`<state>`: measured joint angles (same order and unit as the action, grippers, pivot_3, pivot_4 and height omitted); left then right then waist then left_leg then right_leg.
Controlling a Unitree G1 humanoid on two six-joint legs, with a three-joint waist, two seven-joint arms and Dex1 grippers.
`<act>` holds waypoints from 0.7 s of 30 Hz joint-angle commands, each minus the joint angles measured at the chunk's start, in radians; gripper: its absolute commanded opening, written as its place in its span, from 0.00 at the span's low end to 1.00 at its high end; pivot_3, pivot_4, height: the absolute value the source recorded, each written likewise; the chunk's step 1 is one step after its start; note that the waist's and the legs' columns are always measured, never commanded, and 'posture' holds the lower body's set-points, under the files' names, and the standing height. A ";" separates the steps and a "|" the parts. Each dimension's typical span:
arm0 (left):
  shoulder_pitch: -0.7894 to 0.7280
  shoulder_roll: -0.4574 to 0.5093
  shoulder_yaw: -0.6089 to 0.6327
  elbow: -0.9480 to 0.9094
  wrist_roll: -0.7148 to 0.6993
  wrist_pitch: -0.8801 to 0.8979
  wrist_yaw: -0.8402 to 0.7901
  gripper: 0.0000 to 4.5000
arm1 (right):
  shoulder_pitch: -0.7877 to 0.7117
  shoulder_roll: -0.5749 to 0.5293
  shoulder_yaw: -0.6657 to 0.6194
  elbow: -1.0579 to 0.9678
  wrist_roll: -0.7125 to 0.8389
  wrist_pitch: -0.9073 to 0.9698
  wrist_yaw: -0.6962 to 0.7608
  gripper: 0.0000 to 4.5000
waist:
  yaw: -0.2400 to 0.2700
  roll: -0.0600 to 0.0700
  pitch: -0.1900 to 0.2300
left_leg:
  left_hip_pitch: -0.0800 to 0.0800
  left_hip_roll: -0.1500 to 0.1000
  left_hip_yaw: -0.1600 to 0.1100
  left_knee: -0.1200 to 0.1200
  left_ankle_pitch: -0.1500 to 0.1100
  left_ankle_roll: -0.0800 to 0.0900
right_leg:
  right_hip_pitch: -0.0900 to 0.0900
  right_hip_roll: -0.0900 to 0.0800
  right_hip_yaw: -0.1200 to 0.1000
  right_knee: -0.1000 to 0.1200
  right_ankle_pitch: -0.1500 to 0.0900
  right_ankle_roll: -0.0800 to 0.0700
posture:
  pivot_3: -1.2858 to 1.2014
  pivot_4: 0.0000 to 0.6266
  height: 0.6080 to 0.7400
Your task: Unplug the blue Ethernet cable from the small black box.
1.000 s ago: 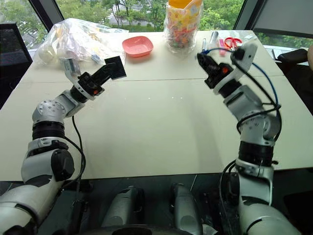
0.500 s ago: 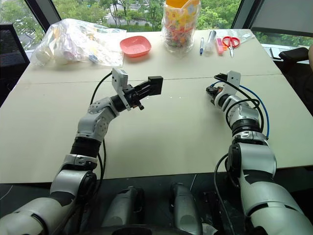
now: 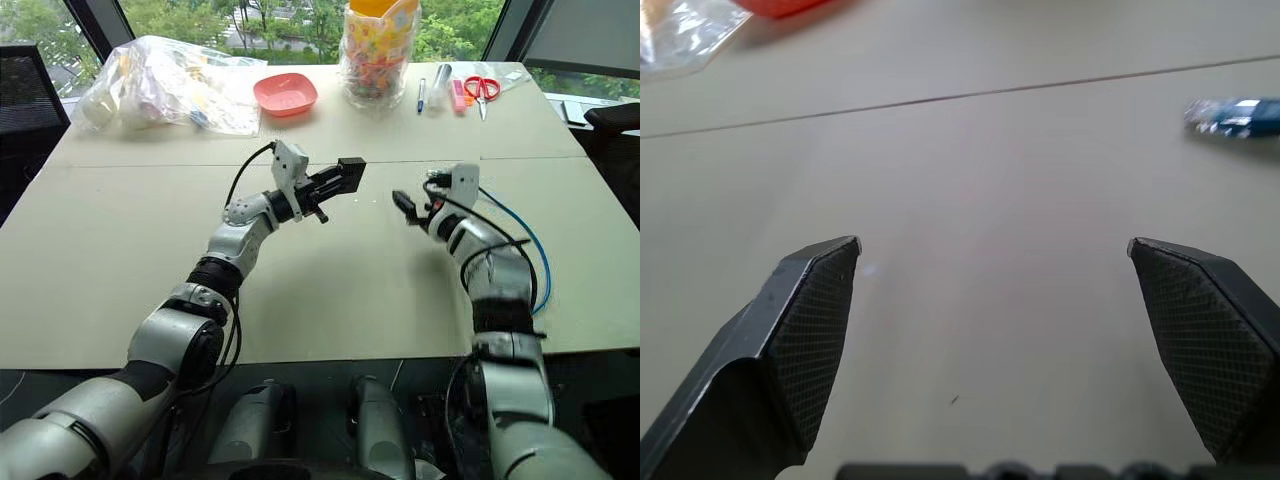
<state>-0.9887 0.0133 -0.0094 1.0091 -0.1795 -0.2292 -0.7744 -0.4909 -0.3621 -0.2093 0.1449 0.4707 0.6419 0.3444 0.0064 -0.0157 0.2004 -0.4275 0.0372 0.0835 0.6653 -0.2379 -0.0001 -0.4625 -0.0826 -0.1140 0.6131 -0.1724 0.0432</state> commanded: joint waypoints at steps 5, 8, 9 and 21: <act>-0.094 -0.037 -0.005 0.217 0.112 -0.162 0.132 0.11 | 0.100 0.029 -0.059 -0.417 0.062 0.125 -0.146 0.99 | 0.004 0.000 0.000 | 0.001 0.003 -0.001 0.002 0.000 0.000 | 0.001 0.000 -0.001 0.000 0.000 -0.001 | 0.52 0.24 1.00; -0.100 -0.046 -0.004 0.245 0.132 -0.172 0.138 0.35 | 0.111 0.044 -0.081 -0.446 0.068 0.117 -0.173 1.00 | 0.005 0.000 0.000 | 0.000 0.004 -0.001 0.002 0.000 0.000 | 0.001 0.001 -0.001 -0.001 0.000 -0.001 | 0.52 0.24 1.00; -0.100 -0.048 -0.001 0.249 0.133 -0.172 0.130 0.43 | 0.113 0.046 -0.085 -0.448 0.067 0.113 -0.179 1.00 | 0.005 0.000 0.000 | 0.000 0.004 -0.001 0.001 0.000 0.000 | 0.001 0.001 -0.001 -0.001 0.000 -0.001 | 0.52 0.24 1.00; -0.009 0.069 0.063 -0.017 -0.010 0.116 -0.194 0.98 | 0.151 -0.001 -0.095 -0.433 0.054 0.072 -0.143 1.00 | -0.005 0.000 0.000 | 0.000 0.005 -0.001 0.001 -0.001 0.000 | 0.001 0.002 -0.001 -0.001 0.000 -0.001 | 0.52 0.24 1.00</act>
<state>-1.0091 0.0513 0.0246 1.1109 -0.1304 -0.1886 -0.9054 -0.3453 -0.3450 -0.2846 -0.2592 0.5188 0.7340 0.1829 0.0017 -0.0157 0.2004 -0.4271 0.0422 0.0828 0.6656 -0.2386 0.0003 -0.4619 -0.0807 -0.1149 0.6120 -0.1723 0.0422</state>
